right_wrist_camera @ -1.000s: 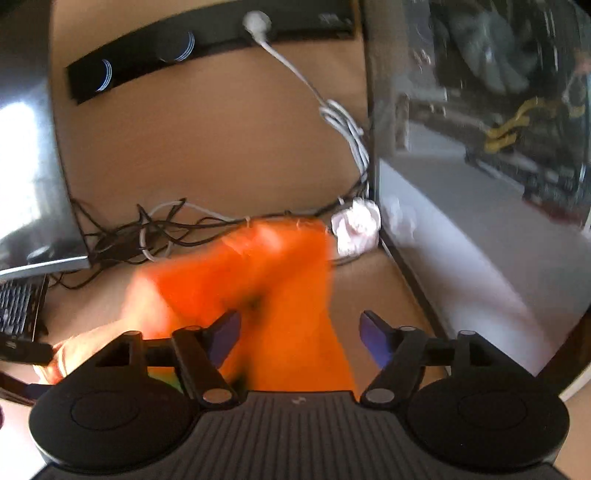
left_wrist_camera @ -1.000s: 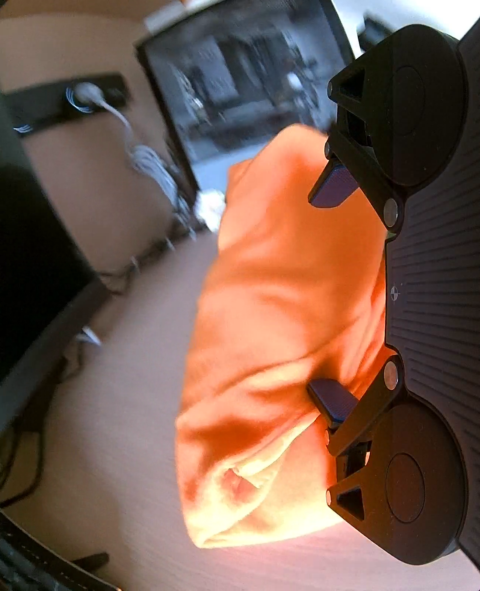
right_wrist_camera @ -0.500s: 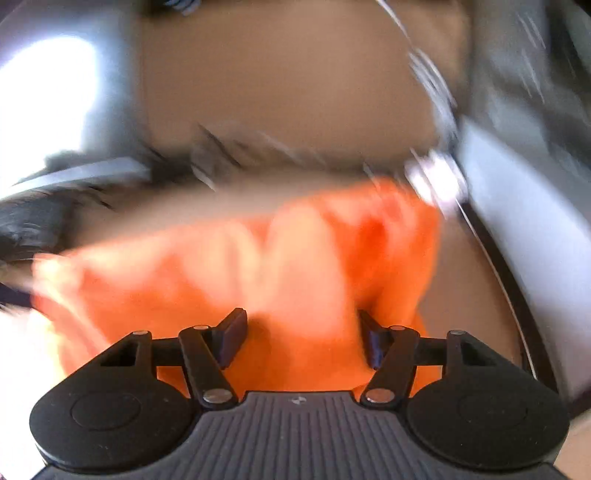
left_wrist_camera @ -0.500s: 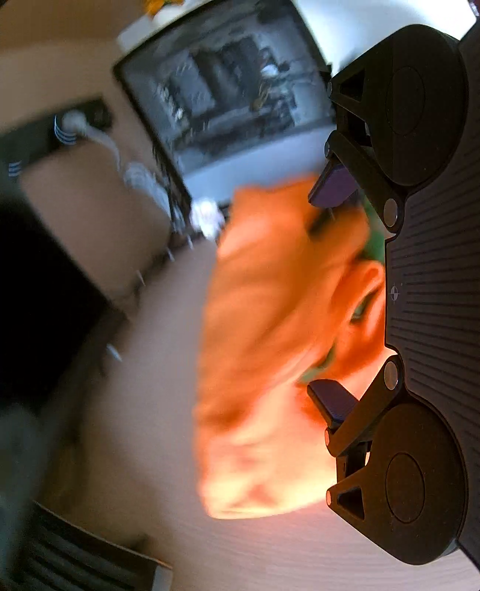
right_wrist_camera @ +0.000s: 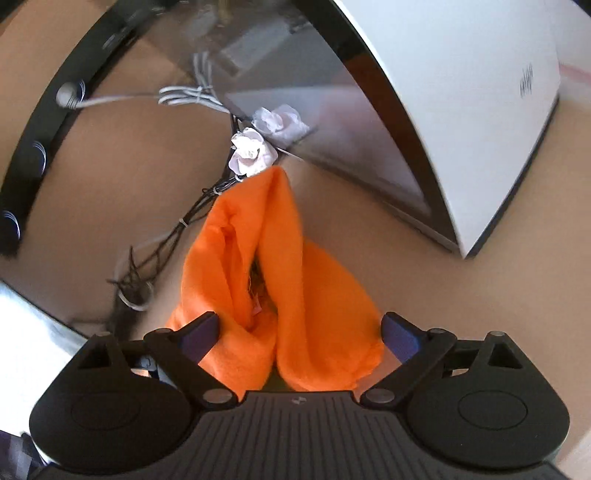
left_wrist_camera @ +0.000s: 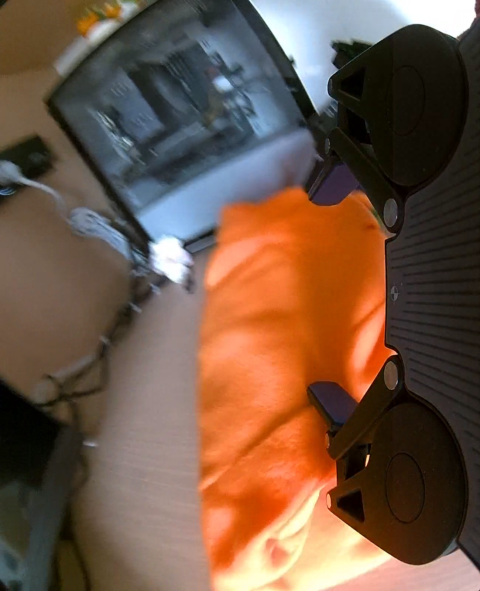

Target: Fold clothes

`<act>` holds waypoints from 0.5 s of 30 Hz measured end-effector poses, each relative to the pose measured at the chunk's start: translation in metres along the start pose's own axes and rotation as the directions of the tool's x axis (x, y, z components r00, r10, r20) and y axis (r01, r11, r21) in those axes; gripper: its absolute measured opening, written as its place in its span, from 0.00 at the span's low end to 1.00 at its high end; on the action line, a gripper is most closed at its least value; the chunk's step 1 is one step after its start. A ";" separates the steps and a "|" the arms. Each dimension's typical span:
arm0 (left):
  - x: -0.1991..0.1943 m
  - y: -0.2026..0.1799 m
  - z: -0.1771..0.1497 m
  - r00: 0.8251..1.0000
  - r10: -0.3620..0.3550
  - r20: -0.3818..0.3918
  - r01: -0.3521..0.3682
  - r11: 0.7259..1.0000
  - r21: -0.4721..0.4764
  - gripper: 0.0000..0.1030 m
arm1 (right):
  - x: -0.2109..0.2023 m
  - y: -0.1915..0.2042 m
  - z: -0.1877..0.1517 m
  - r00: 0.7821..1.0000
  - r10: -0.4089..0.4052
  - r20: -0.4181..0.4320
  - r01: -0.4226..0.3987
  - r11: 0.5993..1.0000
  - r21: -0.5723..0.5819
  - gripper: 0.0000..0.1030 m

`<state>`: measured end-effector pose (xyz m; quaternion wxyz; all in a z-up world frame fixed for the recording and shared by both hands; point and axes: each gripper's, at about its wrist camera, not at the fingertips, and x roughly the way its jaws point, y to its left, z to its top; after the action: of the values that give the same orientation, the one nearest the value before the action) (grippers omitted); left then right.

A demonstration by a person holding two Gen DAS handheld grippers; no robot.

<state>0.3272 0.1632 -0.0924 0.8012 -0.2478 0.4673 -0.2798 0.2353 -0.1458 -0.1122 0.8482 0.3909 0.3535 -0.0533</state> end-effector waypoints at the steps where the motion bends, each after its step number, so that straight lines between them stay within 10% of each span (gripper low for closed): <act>1: 0.002 0.001 -0.002 1.000 0.009 -0.008 -0.009 1.000 0.001 1.00 | 0.004 -0.002 -0.001 1.000 -0.005 0.013 0.005 1.000 0.000 0.92; 15: 0.005 0.009 -0.012 0.999 0.030 -0.044 -0.030 0.999 -0.018 1.00 | 0.033 0.011 -0.014 0.981 0.187 -0.052 -0.183 0.980 0.079 0.96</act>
<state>0.3206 0.1648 -0.1062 0.7927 -0.2420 0.4908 -0.2688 0.2556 -0.1224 -0.1327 0.8236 0.4545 0.3384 0.0243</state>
